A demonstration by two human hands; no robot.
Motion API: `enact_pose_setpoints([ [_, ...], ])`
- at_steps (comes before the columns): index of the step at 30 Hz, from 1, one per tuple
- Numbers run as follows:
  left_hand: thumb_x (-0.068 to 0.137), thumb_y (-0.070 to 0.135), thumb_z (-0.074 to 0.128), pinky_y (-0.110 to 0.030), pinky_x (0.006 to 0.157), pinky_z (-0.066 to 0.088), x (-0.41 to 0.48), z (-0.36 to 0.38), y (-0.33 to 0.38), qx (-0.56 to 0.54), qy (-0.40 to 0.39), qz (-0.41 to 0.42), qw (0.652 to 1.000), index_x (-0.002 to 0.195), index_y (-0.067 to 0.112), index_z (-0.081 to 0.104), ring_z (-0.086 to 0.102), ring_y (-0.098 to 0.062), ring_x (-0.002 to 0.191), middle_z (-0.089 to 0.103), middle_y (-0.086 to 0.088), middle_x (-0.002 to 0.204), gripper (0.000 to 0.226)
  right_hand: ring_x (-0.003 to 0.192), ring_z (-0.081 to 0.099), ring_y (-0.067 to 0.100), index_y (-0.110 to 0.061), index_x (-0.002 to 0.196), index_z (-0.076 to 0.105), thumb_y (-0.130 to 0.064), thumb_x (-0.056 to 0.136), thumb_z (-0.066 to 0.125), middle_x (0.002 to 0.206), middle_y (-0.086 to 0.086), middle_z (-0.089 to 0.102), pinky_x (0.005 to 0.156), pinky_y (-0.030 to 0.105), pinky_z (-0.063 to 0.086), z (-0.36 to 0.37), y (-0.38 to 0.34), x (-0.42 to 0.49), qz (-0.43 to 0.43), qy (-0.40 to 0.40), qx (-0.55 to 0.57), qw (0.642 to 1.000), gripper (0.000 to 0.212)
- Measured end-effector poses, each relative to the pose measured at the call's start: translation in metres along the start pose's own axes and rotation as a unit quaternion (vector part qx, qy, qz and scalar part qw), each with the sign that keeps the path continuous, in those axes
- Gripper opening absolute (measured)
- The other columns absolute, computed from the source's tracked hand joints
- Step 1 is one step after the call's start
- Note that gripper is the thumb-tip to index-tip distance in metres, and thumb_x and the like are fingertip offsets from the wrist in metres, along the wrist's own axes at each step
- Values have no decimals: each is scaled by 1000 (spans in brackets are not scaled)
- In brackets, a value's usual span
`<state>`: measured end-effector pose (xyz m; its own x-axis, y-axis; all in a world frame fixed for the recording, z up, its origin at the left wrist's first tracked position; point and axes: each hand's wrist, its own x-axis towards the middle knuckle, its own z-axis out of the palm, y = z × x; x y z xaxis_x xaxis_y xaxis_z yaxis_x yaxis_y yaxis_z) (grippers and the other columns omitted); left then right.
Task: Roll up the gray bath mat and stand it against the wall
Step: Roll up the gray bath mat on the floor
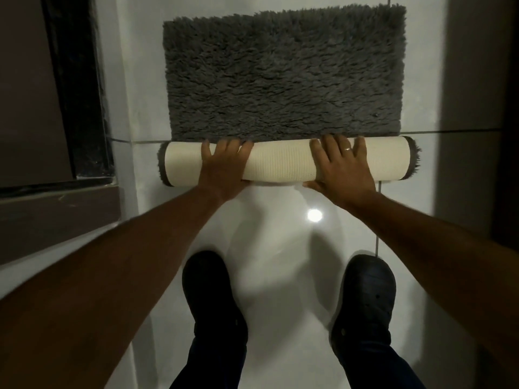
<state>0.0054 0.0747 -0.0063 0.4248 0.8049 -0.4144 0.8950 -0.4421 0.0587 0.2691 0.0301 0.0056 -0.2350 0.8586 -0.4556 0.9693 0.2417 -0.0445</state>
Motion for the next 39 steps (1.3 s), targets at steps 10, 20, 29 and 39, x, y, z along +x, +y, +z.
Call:
enact_pose_setpoints([
  [10,76,51,67,-65,111,21,-89,23,18,-45,-25,-13,999,148,19,34,36,-39,136,45,-18,146,86,129,48,37,-20,141,43,-73,84,44,141,15,53,105,60,32,-3,-3,-21,-130,-172,28,976,77],
  [20,55,83,67,-73,110,-3,-2,-11,25,16,-87,-90,992,156,20,-3,-5,-44,148,0,-20,164,138,132,42,37,-10,143,40,-69,91,38,146,17,46,108,61,28,-16,4,8,-58,77,67,993,79],
  [29,66,69,72,-69,109,20,-10,-26,19,-35,-182,-63,981,143,28,33,36,-35,135,43,-8,146,96,120,50,41,-11,140,41,-66,78,64,134,21,54,99,59,37,-13,-12,-3,-100,-47,-4,994,86],
  [39,89,43,59,-65,108,29,-75,-3,18,-72,74,103,989,143,15,41,41,-39,136,46,-19,146,63,127,50,30,-25,143,42,-75,72,62,143,8,54,108,57,35,-25,3,20,-59,-271,217,936,89],
])
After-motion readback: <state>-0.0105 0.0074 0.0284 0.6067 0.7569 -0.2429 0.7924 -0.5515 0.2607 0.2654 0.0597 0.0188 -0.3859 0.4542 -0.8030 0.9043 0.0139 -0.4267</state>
